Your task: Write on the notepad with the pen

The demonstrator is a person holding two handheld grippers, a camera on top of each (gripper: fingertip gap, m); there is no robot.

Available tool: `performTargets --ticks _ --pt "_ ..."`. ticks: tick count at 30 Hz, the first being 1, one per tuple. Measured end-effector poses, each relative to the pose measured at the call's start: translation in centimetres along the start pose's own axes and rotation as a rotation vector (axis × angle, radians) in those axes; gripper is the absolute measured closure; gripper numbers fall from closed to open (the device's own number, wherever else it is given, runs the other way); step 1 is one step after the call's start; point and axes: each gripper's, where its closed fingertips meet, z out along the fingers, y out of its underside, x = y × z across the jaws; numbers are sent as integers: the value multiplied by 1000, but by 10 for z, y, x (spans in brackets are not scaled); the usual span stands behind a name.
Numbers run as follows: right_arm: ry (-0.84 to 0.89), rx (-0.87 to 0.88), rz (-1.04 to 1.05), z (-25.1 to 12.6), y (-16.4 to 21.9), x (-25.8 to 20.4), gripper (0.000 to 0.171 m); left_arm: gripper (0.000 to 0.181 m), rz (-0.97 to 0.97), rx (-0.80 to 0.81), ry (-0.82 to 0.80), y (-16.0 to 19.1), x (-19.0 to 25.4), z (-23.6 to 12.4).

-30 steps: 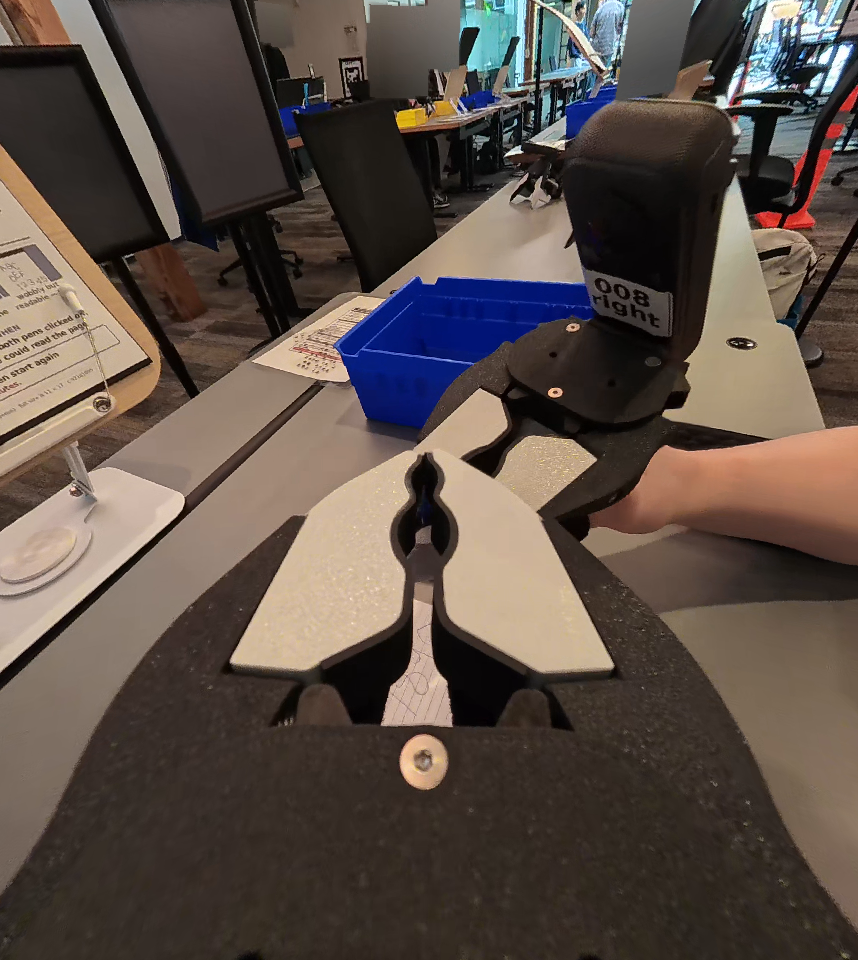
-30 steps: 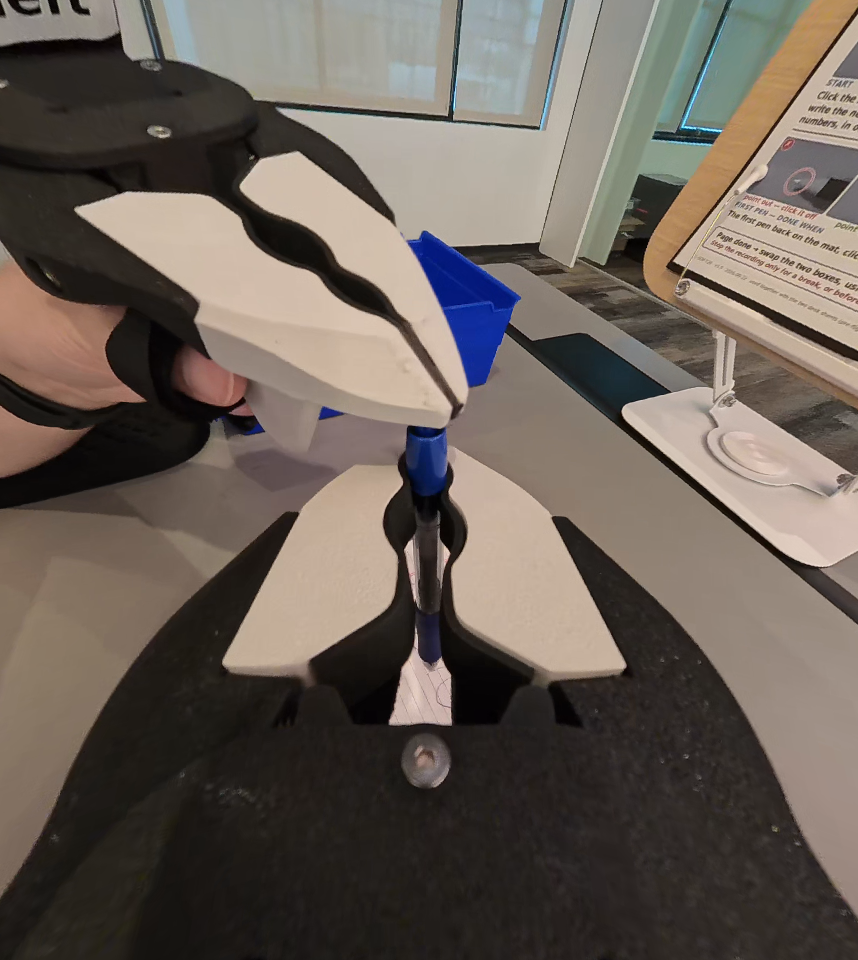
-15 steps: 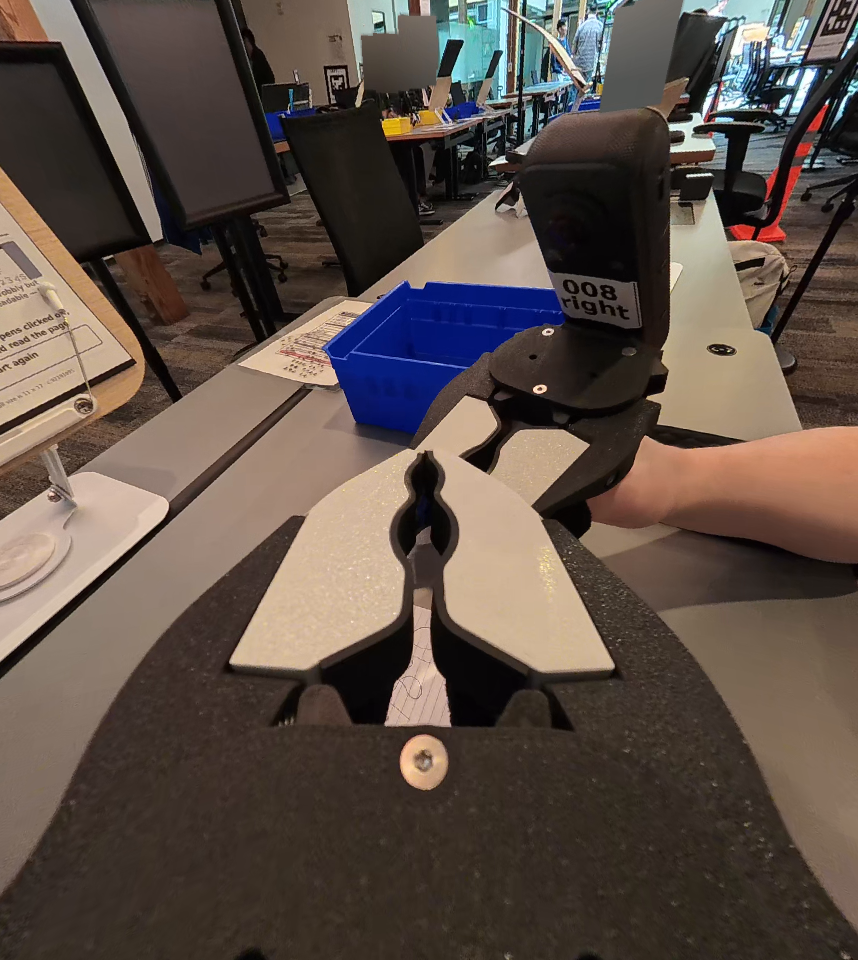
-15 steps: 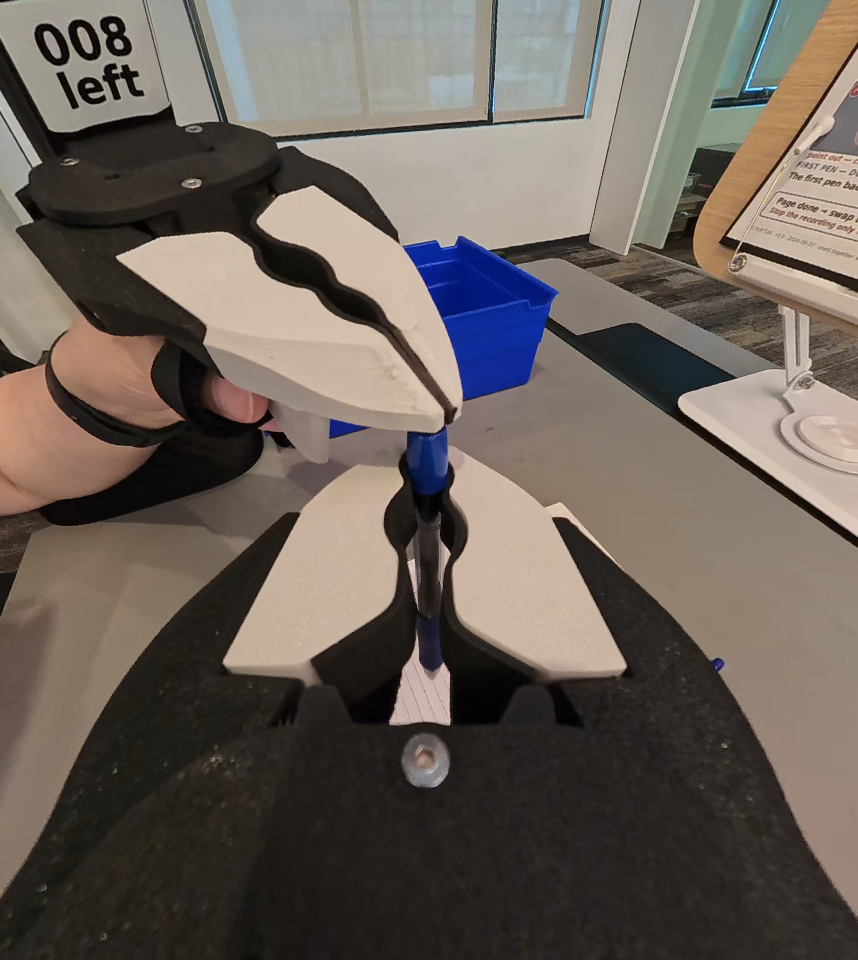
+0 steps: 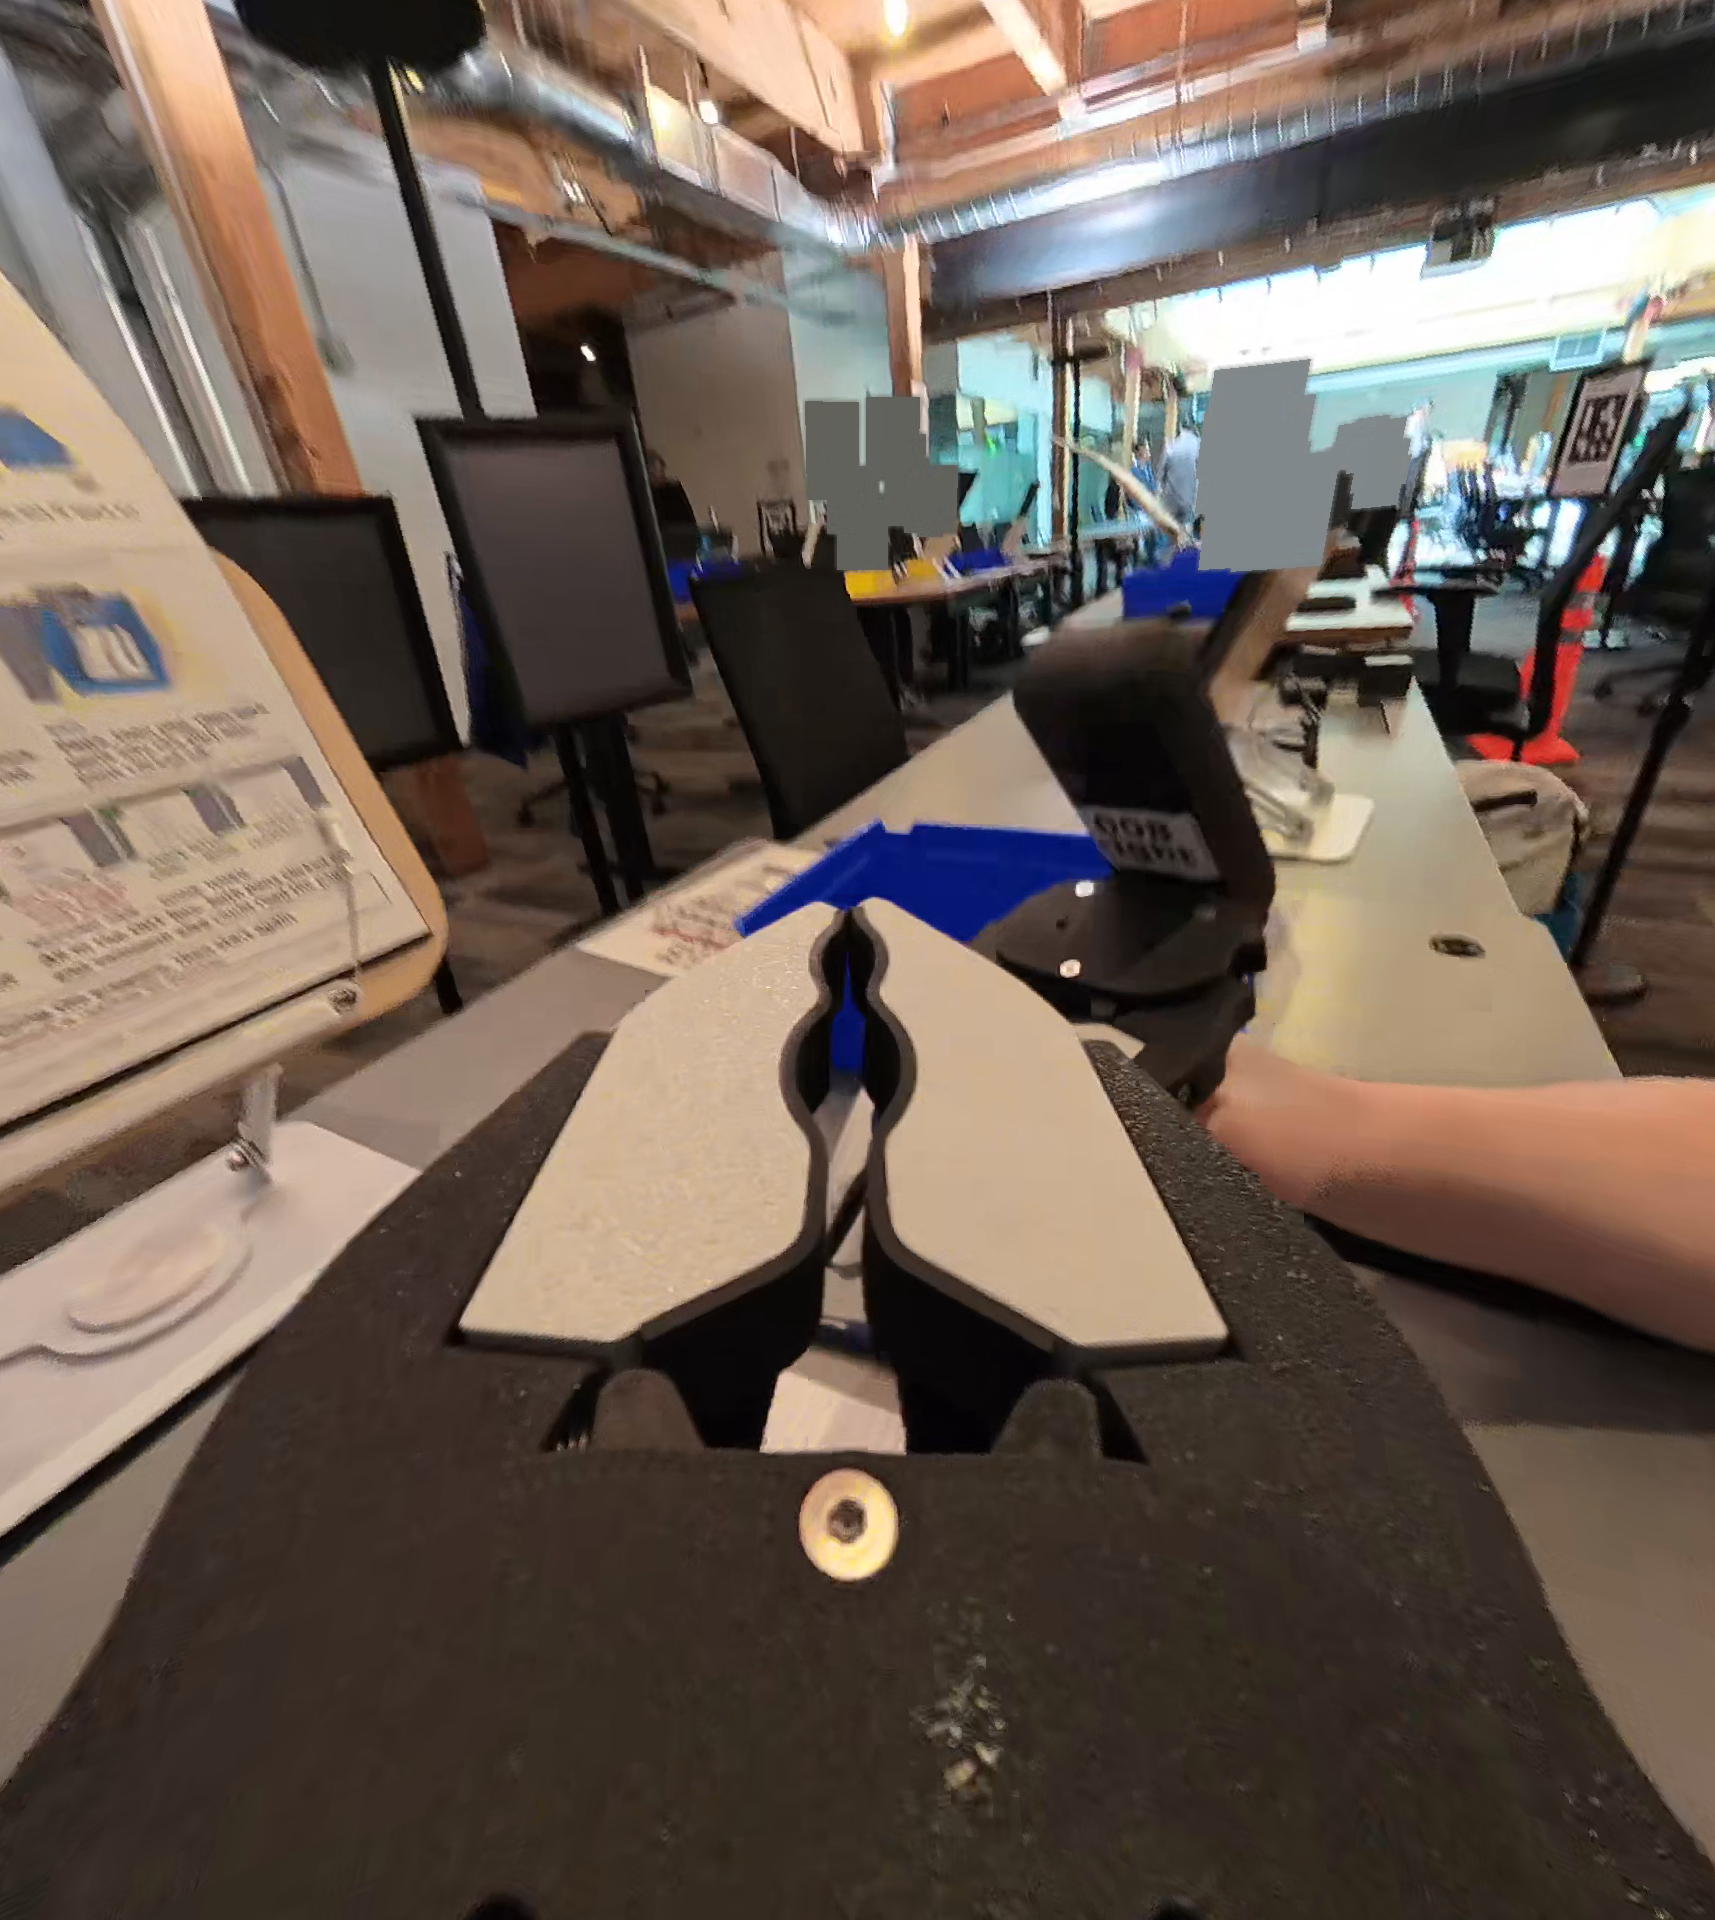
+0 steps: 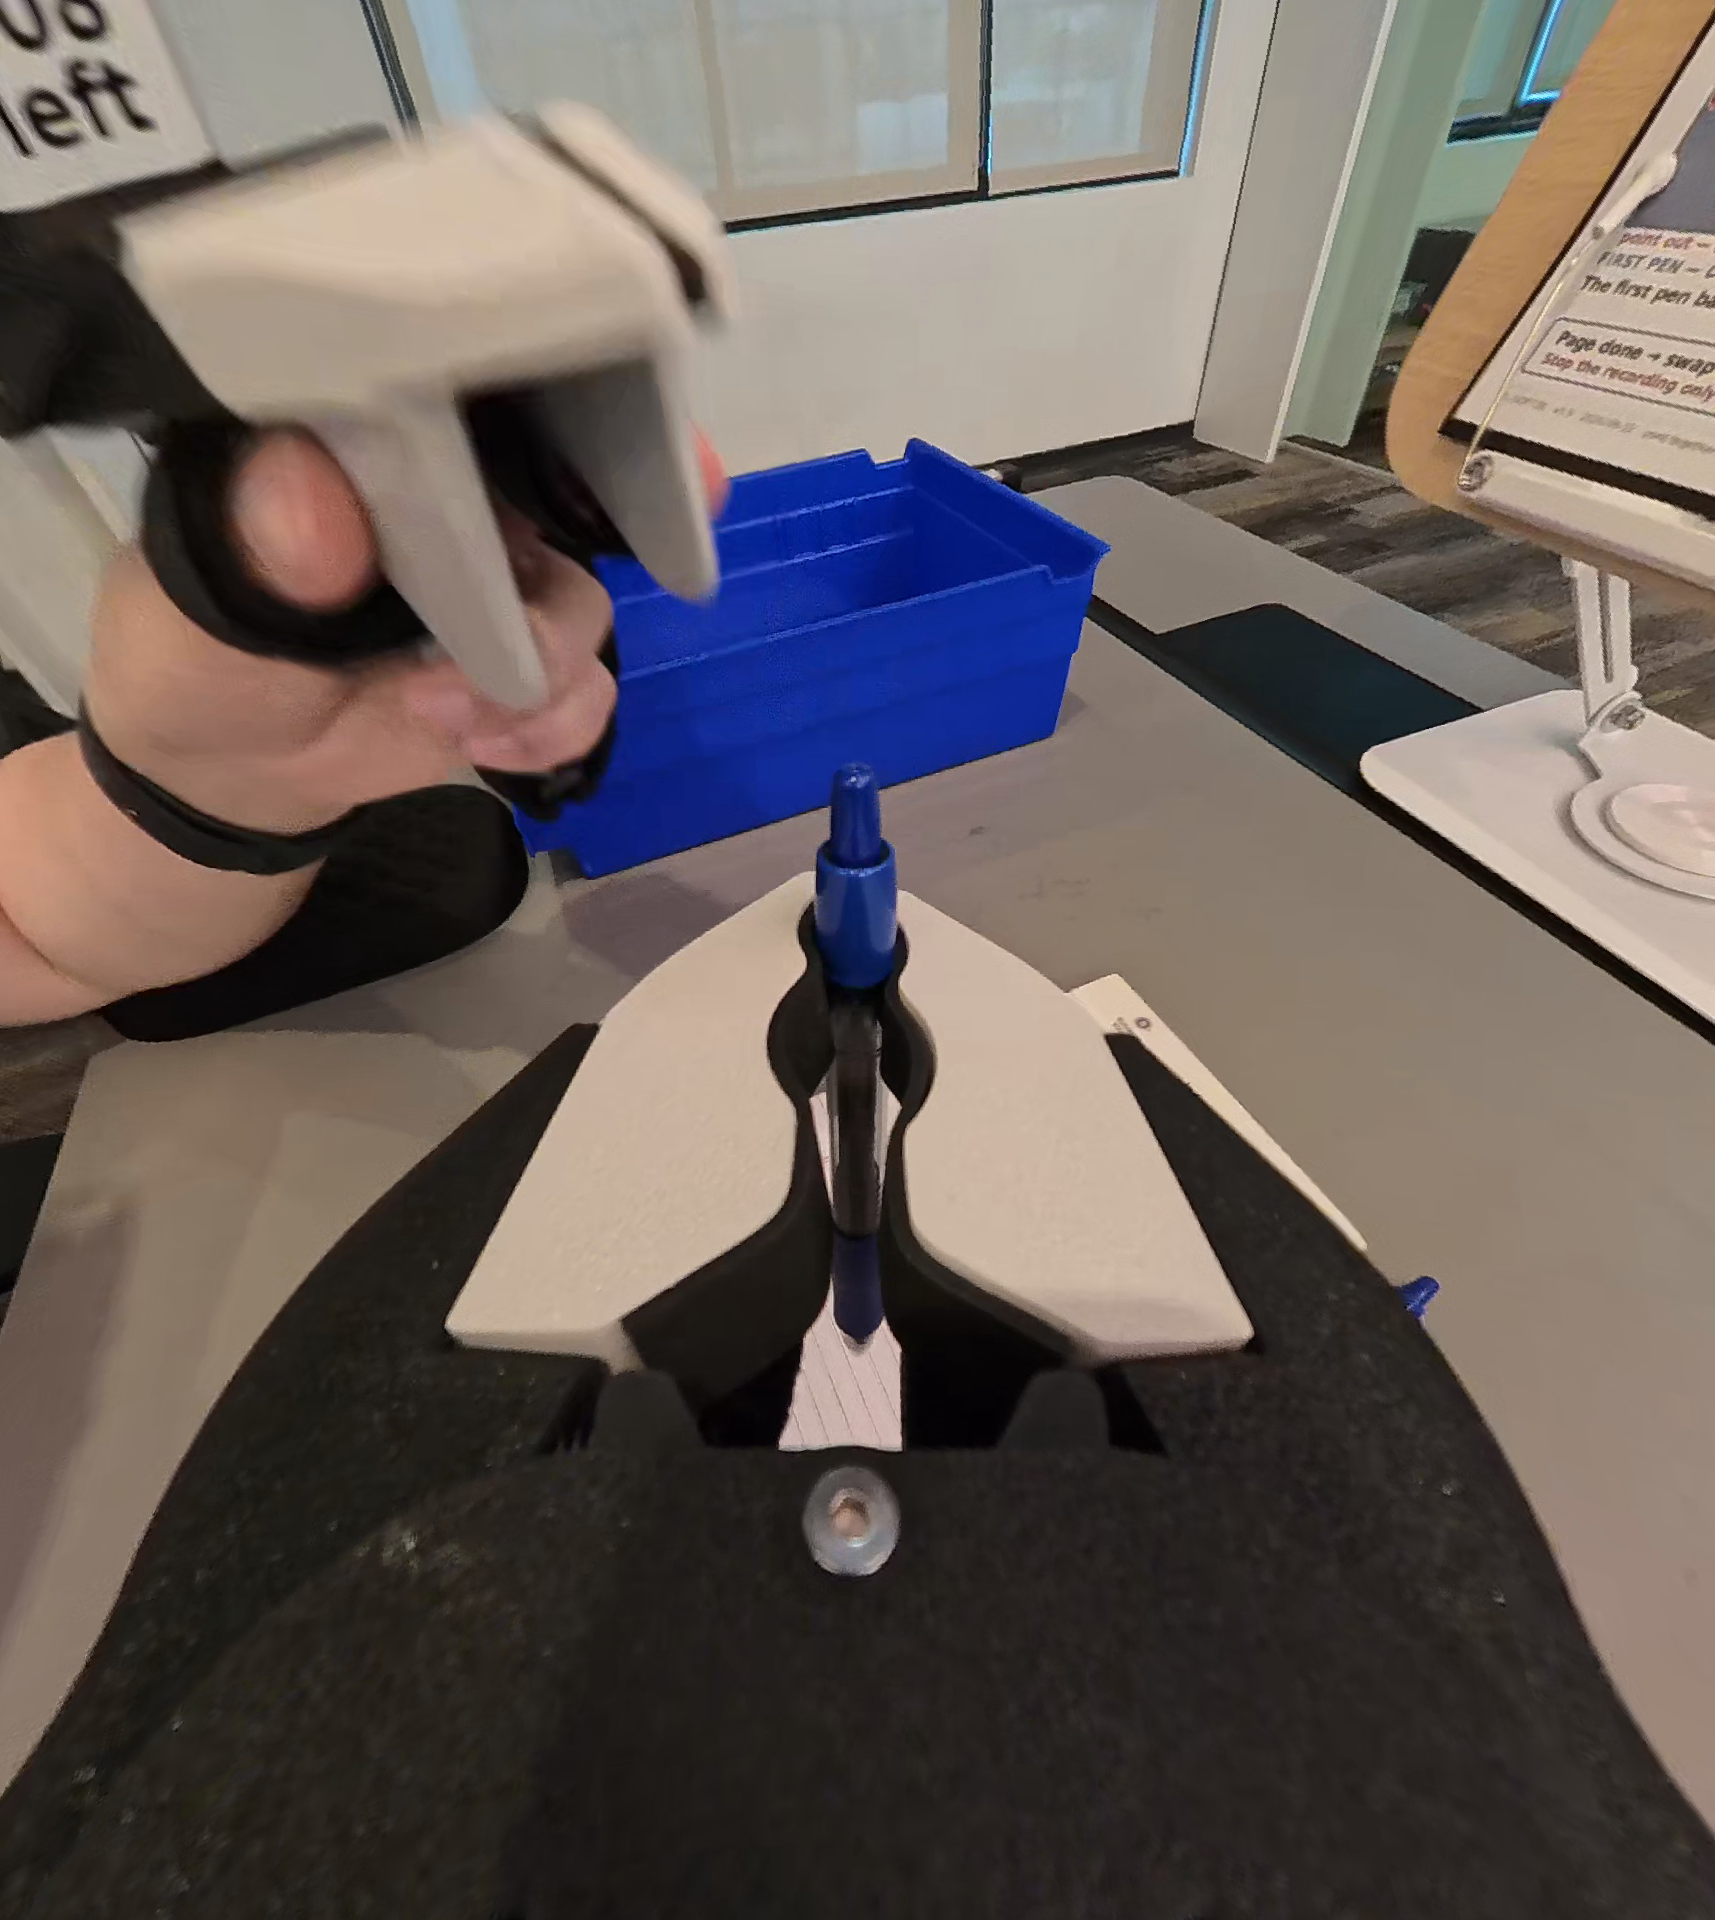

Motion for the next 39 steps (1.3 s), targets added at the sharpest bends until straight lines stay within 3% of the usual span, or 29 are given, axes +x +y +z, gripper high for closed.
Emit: performTargets --ticks 4,7,11,17,26,39 --pt "20 -12 108 -11 -2 18 167 181 33 2 -28 -21 -5 -15" --pt "65 -116 292 -23 11 47 167 181 29 -34 -51 -22 -14 -19" --pt "172 -318 527 -34 55 94 167 181 -40 -68 -17 -16 -12 -19" --pt "227 -574 778 -36 116 122 167 181 -15 -127 14 -5 -2 -12" --pt "478 -834 772 -48 159 152 167 181 -2 -176 54 -3 11 -13" --pt "565 -832 658 -53 160 161 159 181 -31 -344 99 28 9 -10"
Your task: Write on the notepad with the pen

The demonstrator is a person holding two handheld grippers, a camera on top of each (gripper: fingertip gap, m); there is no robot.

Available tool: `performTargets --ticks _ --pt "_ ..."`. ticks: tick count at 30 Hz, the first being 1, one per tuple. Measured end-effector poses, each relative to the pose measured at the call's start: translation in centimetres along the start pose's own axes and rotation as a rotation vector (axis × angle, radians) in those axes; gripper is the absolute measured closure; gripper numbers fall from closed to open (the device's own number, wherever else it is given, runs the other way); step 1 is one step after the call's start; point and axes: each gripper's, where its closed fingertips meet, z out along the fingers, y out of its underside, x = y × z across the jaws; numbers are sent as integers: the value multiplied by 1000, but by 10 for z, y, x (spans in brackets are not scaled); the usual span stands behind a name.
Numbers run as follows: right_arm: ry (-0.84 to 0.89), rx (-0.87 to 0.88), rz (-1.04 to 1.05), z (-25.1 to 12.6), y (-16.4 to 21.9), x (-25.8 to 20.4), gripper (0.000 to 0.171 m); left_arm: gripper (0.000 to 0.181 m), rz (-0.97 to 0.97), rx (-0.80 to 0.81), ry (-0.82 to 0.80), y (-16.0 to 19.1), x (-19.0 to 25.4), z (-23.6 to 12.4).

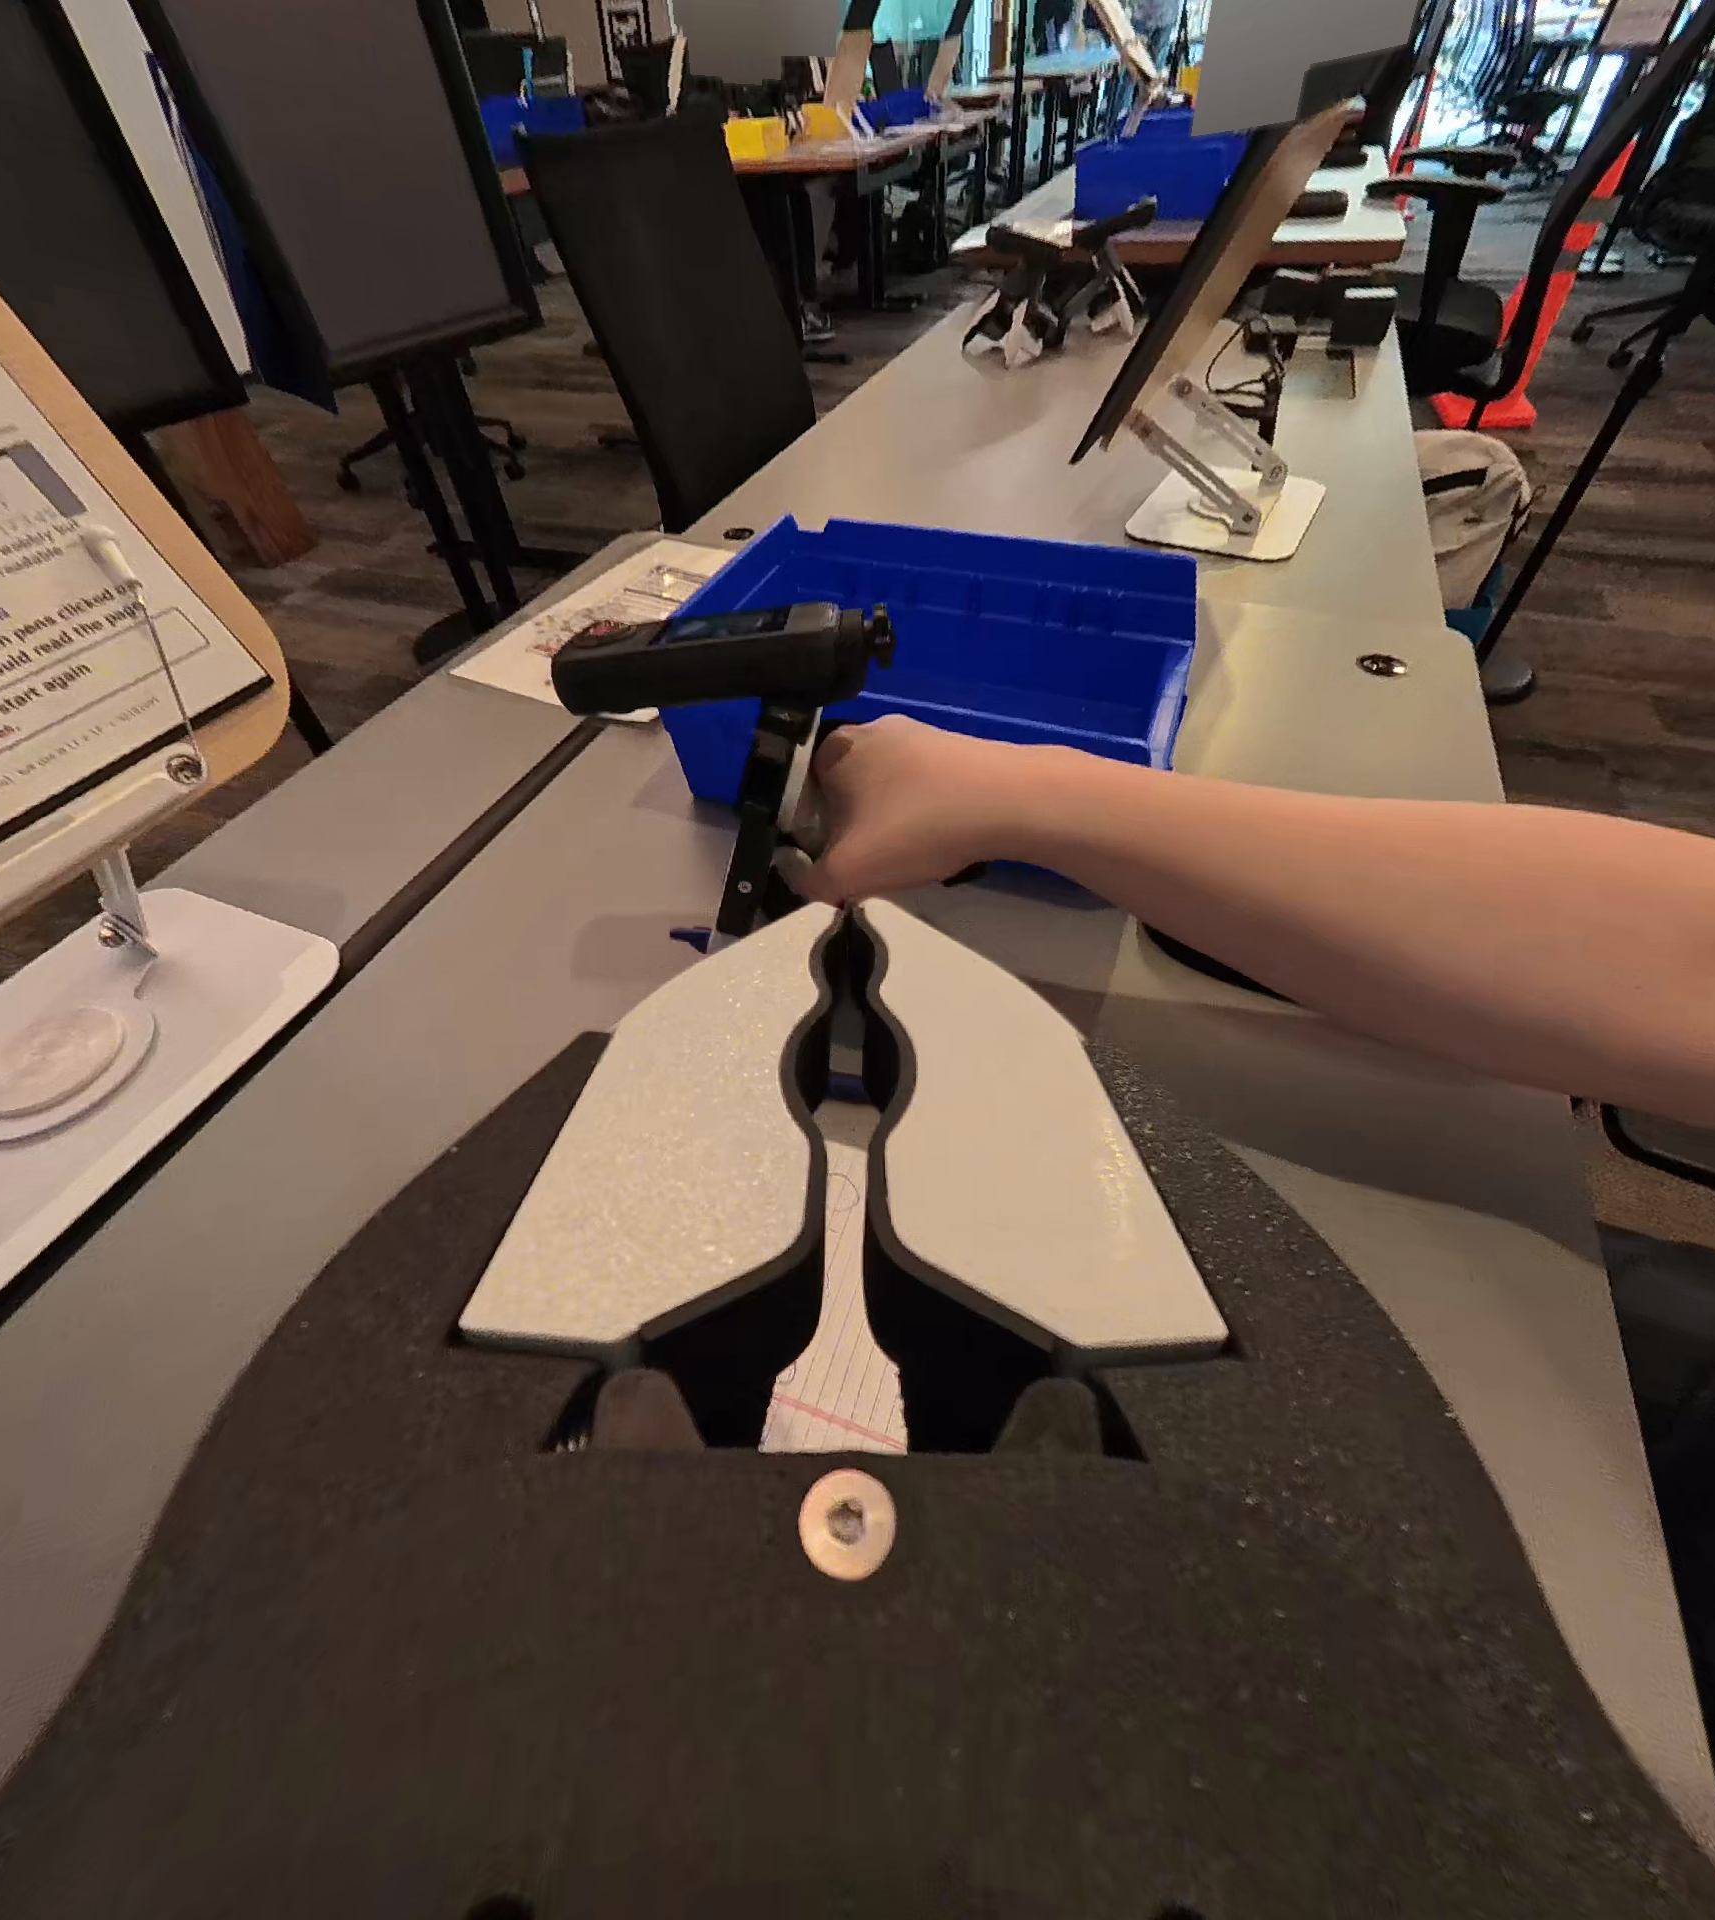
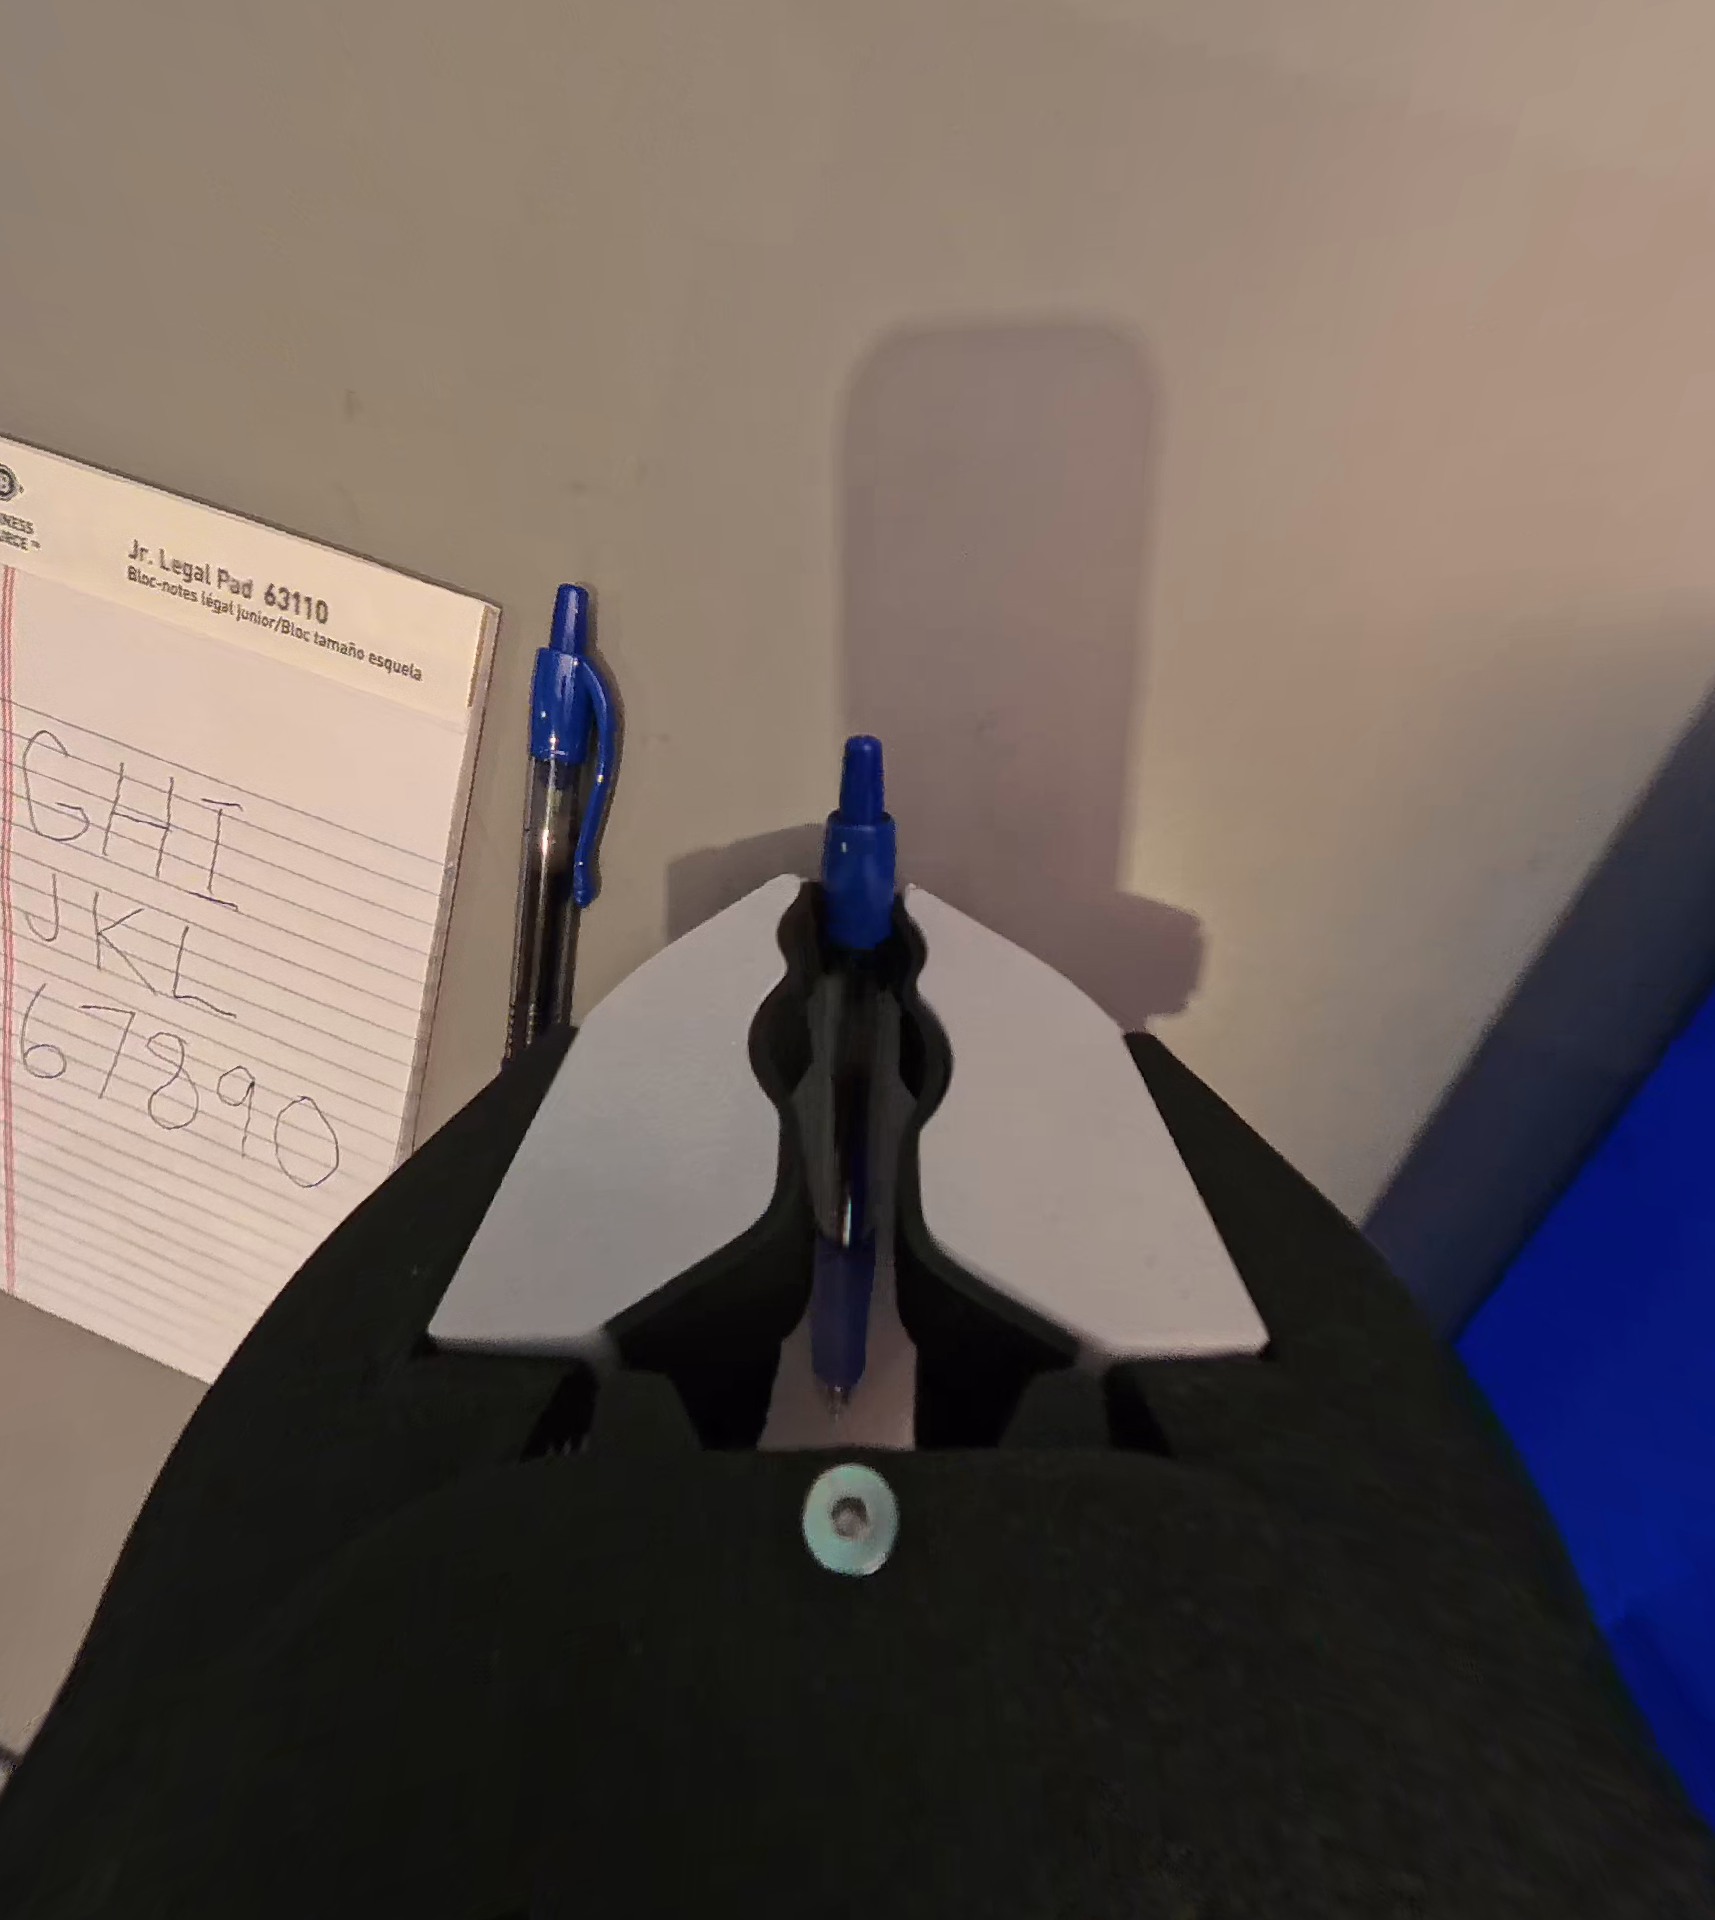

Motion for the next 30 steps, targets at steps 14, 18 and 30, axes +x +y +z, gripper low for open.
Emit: performTargets --ticks 14,18,30 --pt "36 366 -217 -60 -18 -23 140 178 -43 -336 93 82 -5 36" --pt "-107 514 -315 -69 -13 -49 141 169 -10 -403 128 102 -3 43" --pt "-241 703 -439 -64 -5 -63 144 150 127 -479 175 128 16 58"
